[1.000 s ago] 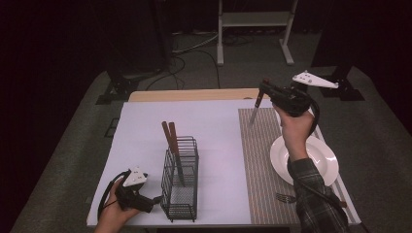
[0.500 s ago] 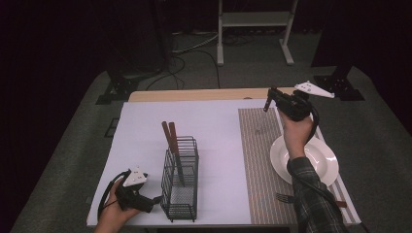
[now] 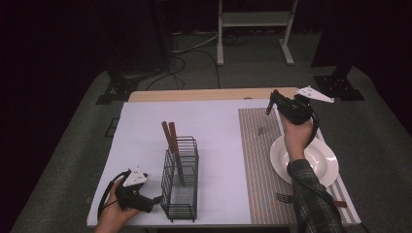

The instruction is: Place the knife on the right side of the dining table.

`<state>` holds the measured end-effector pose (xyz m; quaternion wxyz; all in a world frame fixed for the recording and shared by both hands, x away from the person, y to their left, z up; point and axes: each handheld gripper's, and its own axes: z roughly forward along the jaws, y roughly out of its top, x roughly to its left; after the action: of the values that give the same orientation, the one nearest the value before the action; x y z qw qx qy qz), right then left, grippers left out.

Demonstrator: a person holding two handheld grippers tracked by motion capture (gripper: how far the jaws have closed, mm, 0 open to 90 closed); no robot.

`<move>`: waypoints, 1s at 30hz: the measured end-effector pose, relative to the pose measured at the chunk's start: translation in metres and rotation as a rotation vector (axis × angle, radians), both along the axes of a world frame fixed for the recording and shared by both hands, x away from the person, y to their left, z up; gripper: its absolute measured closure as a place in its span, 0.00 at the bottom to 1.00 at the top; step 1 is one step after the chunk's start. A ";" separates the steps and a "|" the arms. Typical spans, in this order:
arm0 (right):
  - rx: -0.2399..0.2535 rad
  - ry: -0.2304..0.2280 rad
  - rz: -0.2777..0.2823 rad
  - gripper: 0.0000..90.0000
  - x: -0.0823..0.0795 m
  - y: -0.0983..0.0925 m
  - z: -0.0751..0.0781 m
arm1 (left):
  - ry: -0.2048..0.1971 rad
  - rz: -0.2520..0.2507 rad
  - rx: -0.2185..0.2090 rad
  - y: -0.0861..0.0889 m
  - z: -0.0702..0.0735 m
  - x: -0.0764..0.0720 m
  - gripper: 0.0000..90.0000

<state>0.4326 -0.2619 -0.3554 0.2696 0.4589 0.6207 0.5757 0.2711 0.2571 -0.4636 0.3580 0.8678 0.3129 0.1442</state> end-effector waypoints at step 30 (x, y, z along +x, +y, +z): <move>0.011 0.049 -0.055 0.79 -0.011 -0.039 -0.007 | 0.002 0.001 -0.002 0.000 0.000 0.000 0.00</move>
<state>0.4214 -0.3013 -0.3620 0.2675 0.4912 0.6113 0.5599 0.2711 0.2570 -0.4638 0.3583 0.8675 0.3138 0.1434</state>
